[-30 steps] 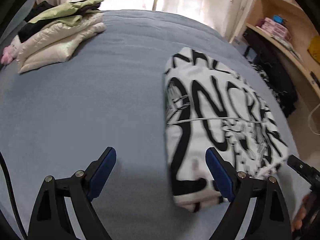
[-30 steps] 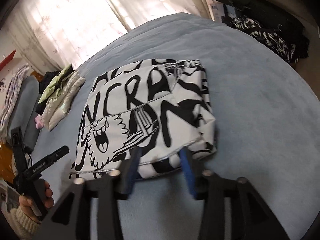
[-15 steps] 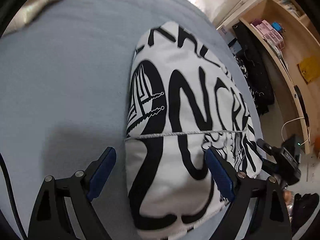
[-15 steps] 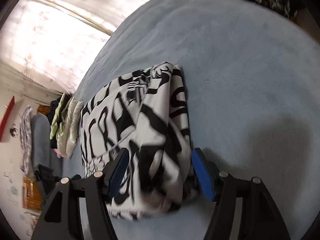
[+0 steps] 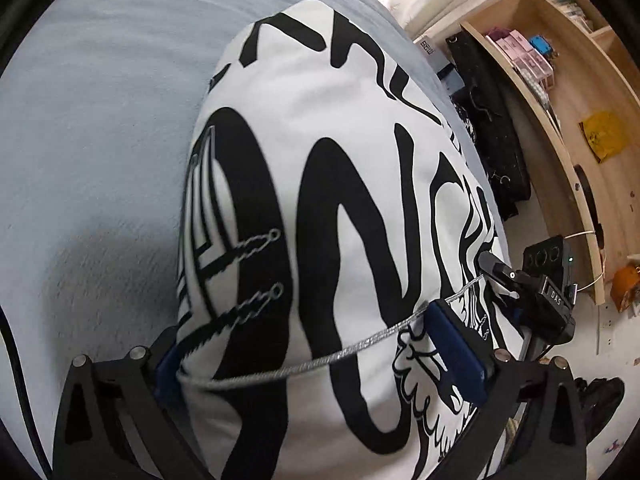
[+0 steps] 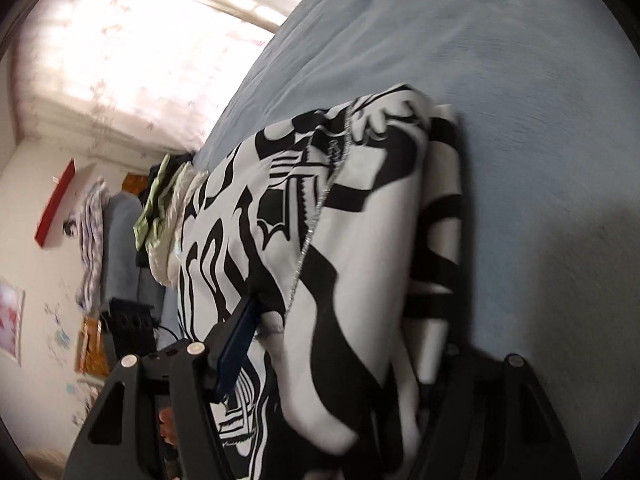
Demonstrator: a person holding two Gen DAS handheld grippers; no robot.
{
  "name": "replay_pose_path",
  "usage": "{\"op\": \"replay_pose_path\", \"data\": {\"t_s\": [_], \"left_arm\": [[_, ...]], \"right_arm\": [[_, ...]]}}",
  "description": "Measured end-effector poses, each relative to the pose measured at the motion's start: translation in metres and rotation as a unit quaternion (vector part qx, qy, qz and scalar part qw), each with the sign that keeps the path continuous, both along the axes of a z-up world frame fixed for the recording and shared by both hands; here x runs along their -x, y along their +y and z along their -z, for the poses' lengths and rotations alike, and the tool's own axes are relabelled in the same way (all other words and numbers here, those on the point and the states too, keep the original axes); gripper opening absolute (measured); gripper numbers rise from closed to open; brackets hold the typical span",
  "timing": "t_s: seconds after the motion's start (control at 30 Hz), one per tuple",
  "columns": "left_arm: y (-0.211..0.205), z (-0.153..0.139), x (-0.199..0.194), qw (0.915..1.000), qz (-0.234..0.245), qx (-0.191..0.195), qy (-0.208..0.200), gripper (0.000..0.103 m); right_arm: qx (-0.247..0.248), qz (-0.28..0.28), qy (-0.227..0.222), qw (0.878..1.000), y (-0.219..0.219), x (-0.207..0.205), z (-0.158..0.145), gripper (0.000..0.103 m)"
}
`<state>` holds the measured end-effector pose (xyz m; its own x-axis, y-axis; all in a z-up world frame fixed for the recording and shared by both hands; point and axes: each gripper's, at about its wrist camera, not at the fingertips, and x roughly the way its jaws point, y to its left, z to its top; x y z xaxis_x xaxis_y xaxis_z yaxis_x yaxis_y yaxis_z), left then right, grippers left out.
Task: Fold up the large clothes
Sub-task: 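Grasp the folded jacket bundle with both tools and lift it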
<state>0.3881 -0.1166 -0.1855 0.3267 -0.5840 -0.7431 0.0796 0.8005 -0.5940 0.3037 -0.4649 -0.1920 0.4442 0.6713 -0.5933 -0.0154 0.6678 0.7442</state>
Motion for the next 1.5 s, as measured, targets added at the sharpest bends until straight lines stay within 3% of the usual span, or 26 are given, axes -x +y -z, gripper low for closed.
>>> {"op": "replay_pose_path", "data": {"t_s": [0.1,0.17,0.27,0.37,0.47,0.6,0.73,0.9,1.07,1.2,1.23,1.37,1.5], "left_arm": [[-0.003,-0.001,-0.003,1.0000,-0.001,-0.006,0.002,0.103],[-0.004,-0.005,-0.001,0.9998,-0.013,-0.015,-0.001,0.100],[-0.011,-0.018,0.002,0.9985,-0.038,-0.033,-0.019,0.079],[-0.006,-0.033,0.014,0.9971,-0.054,-0.029,-0.046,0.055],[-0.001,-0.051,0.033,0.9953,-0.054,-0.039,-0.071,0.047],[0.005,-0.078,0.064,0.9913,-0.046,-0.072,-0.100,0.045],[0.033,-0.105,0.092,0.9900,-0.048,-0.085,-0.102,0.045],[0.095,-0.149,0.125,0.9897,-0.075,-0.097,-0.073,0.045],[0.171,-0.200,0.155,0.9828,-0.106,-0.116,-0.097,0.045],[0.236,-0.253,0.144,0.9741,-0.135,-0.135,-0.122,0.045],[0.249,-0.261,0.141,0.9726,-0.138,-0.138,-0.126,0.045],[0.312,-0.308,0.101,0.9619,-0.153,-0.163,-0.157,0.045],[0.373,-0.350,0.037,0.9526,-0.155,-0.183,-0.188,0.045]], "right_arm": [[0.017,0.002,-0.008,1.000,0.004,0.003,-0.004,0.062],[0.031,0.005,-0.014,0.999,0.005,0.009,-0.008,0.053],[0.062,0.009,-0.029,0.998,0.016,0.015,-0.021,0.040],[0.109,0.001,-0.063,0.992,0.036,0.033,-0.045,0.034],[0.127,-0.007,-0.086,0.988,0.057,0.051,-0.067,0.029],[0.166,-0.021,-0.113,0.979,0.098,0.083,-0.095,0.028],[0.155,-0.027,-0.122,0.980,0.129,0.111,-0.115,0.028],[0.129,-0.061,-0.137,0.980,0.181,0.136,-0.147,0.027],[0.105,-0.104,-0.169,0.975,0.209,0.161,-0.173,0.027],[0.081,-0.123,-0.197,0.969,0.209,0.143,-0.164,0.027],[0.116,-0.079,-0.162,0.977,0.204,0.130,-0.155,0.027],[0.112,-0.089,-0.195,0.971,0.235,0.137,-0.137,0.027],[0.100,-0.079,-0.216,0.968,0.234,0.128,-0.144,0.027]]}}
